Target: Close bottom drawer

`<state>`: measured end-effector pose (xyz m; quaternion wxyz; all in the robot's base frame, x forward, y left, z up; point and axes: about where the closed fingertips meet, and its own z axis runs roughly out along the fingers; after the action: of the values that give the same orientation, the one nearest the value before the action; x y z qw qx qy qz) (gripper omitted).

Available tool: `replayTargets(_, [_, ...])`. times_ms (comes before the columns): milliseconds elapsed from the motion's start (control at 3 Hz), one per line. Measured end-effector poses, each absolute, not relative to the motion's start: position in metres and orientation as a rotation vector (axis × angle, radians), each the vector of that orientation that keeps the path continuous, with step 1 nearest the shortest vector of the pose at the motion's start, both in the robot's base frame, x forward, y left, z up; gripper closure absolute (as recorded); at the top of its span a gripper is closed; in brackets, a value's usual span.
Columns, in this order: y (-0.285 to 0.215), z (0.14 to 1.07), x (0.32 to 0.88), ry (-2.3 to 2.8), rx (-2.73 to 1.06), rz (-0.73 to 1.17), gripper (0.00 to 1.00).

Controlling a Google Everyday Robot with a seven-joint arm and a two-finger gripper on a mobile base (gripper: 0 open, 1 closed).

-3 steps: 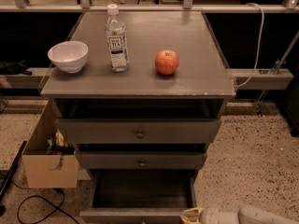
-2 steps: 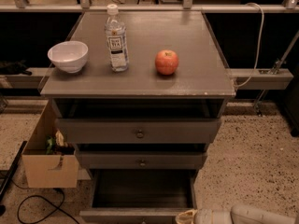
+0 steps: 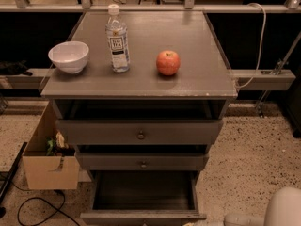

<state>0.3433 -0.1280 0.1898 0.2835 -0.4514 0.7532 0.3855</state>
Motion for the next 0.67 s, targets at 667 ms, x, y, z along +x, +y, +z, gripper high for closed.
replayTargets(667, [-0.1274, 0.1738, 0.3492, 2.029, -1.172, 1.017, 0.82])
